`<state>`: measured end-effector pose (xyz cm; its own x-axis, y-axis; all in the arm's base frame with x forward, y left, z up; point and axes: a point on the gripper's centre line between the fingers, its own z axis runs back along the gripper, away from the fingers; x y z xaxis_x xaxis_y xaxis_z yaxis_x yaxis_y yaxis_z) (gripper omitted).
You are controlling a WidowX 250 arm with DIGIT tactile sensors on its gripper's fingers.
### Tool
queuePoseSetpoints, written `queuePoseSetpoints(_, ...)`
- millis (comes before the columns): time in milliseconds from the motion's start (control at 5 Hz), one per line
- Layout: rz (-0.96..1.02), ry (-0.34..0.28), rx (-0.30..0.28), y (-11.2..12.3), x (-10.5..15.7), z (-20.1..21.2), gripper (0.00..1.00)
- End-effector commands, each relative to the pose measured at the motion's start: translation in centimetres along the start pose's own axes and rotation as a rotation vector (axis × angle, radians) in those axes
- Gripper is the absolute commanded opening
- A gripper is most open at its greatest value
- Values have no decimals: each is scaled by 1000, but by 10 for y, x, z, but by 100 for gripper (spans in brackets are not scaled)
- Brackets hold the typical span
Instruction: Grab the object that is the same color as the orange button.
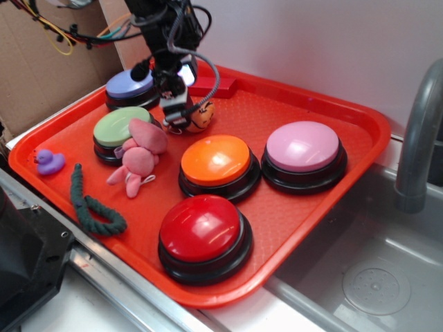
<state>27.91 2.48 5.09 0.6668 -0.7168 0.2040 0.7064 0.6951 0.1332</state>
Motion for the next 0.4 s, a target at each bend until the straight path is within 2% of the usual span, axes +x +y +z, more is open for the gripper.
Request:
queuePoseSetpoints(0, 44, -47, -43, 8, -5, -18, 100)
queuePoseSetpoints(200, 58, -55, -55, 11, -7, -22, 67)
